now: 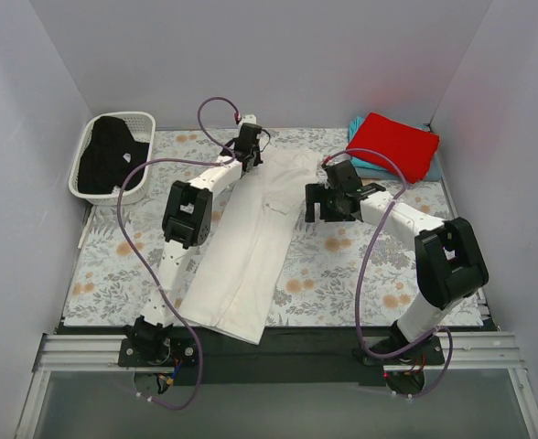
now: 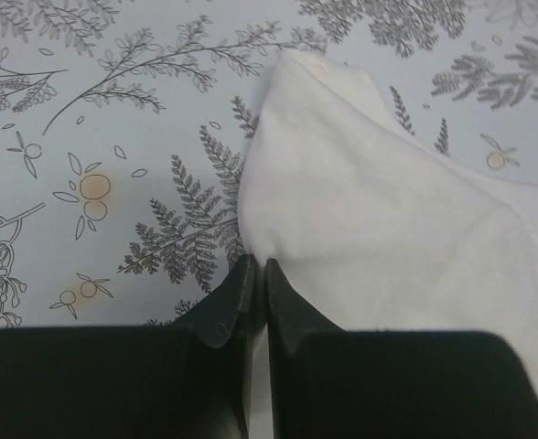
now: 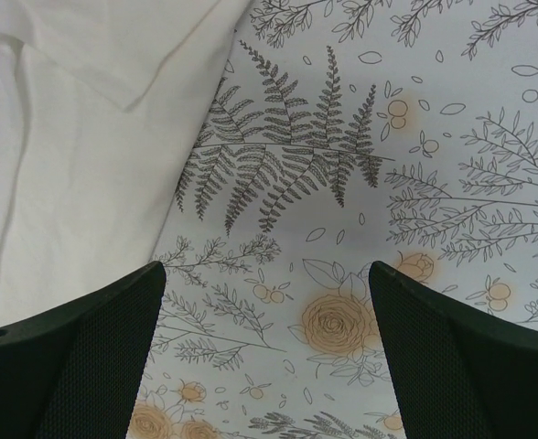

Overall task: Fold and stack the t-shirts
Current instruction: Fold the tshirt

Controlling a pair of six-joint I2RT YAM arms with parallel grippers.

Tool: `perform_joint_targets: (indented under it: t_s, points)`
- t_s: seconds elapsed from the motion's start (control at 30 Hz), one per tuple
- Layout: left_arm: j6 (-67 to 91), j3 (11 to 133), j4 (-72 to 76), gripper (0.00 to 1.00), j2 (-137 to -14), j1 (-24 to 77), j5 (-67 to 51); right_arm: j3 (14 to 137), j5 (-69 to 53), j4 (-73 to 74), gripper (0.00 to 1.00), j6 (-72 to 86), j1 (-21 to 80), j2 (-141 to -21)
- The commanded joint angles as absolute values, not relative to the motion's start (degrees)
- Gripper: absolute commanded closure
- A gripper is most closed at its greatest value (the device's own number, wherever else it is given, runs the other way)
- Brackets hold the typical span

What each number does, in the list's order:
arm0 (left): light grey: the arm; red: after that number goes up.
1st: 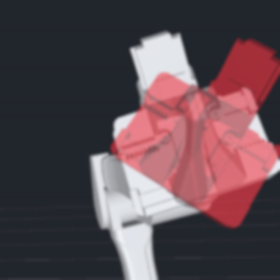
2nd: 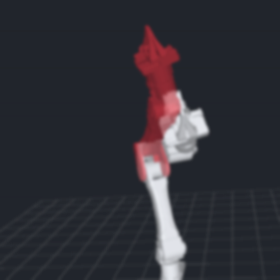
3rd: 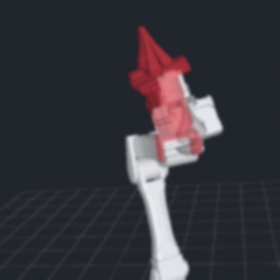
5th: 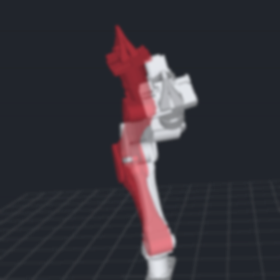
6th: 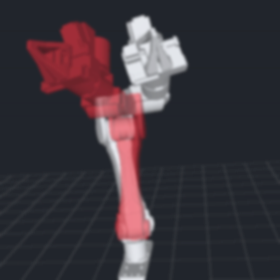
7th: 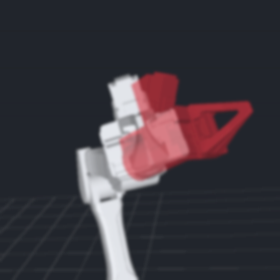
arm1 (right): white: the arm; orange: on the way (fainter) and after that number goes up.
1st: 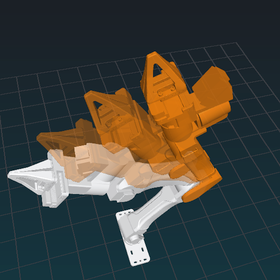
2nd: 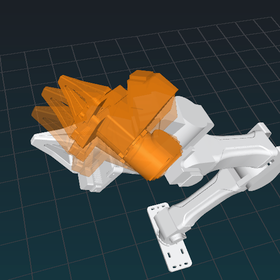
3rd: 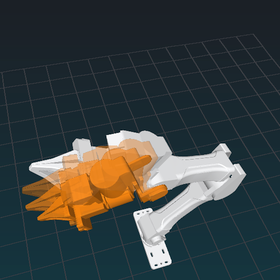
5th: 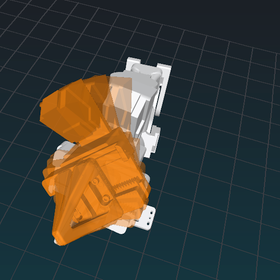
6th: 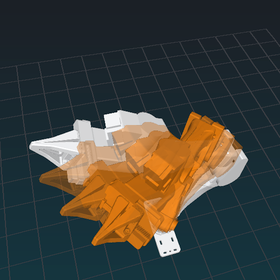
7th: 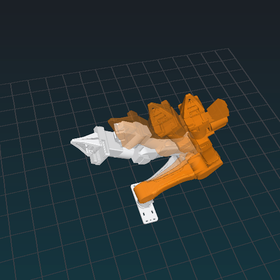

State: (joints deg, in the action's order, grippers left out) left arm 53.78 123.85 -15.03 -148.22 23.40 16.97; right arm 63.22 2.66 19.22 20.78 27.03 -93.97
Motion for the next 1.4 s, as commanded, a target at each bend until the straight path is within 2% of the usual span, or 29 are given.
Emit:
perform_joint_targets:
  t_s: [0.0,0.33,0.37,0.43,0.47,0.5,0.6,0.77,0.87,0.97,1.0,1.03,1.1,1.2,1.23,1.37]
  points:
    - [61.05,127.26,-20.65,1.00,-152.13,21.80,25.92,67.14,1.58,17.49,0.02,18.29,26.98,-96.23]
    - [78.30,129.73,-25.93,0.98,-152.40,14.60,30.76,72.07,0.44,17.49,0.02,16.44,26.98,-103.27]
    - [80.22,129.90,-26.36,0.91,-152.32,13.37,29.89,72.24,0.44,17.58,0.02,16.26,26.98,-103.45]
    - [80.25,130.25,-26.02,0.84,-152.14,12.31,27.61,72.51,-1.84,17.58,0.02,16.17,26.98,-103.88]
    - [80.42,130.43,-26.02,0.76,-151.96,11.87,27.08,72.51,-2.11,17.49,0.02,16.08,26.90,-103.89]
    - [79.72,130.52,-25.58,0.63,-151.70,11.78,25.24,72.42,-2.46,17.49,0.02,16.08,26.89,-103.97]
    - [76.73,128.77,-22.16,0.51,-148.99,11.69,18.93,71.55,-4.22,17.49,0.02,16.43,26.98,-103.01]
    - [75.06,112.99,-14.33,0.41,-133.99,11.69,15.82,68.56,-5.54,17.31,0.02,18.01,27.51,-99.32]
    - [75.14,102.28,-13.10,0.40,-122.75,11.69,15.12,65.66,-6.76,17.40,0.02,20.30,27.68,-95.81]
    - [78.13,90.23,-15.11,0.31,-113.94,11.69,14.85,61.10,-7.82,16.96,0.03,24.51,29.69,-91.33]
    - [79.18,86.78,-16.16,0.23,-108.34,11.78,15.11,58.91,-7.82,16.79,0.04,26.78,30.75,-89.32]
    - [81.63,83.79,-19.22,0.21,-104.98,11.78,15.38,57.49,-7.47,16.79,0.07,28.29,31.89,-88.17]
    - [83.66,74.77,-22.40,0.22,-96.21,11.78,16.25,55.12,-6.25,16.44,0.09,30.84,36.37,-85.10]
    - [87.62,62.29,-28.03,0.27,-87.40,11.78,15.91,48.89,-3.69,14.77,0.21,38.21,42.96,-81.05]
    - [88.93,58.75,-30.47,0.27,-82.14,11.78,15.56,45.39,-3.52,12.68,0.28,42.32,44.54,-80.08]
    - [91.58,45.46,-31.55,0.29,-68.58,12.04,12.74,37.73,1.91,8.45,0.38,52.69,55.42,-76.65]
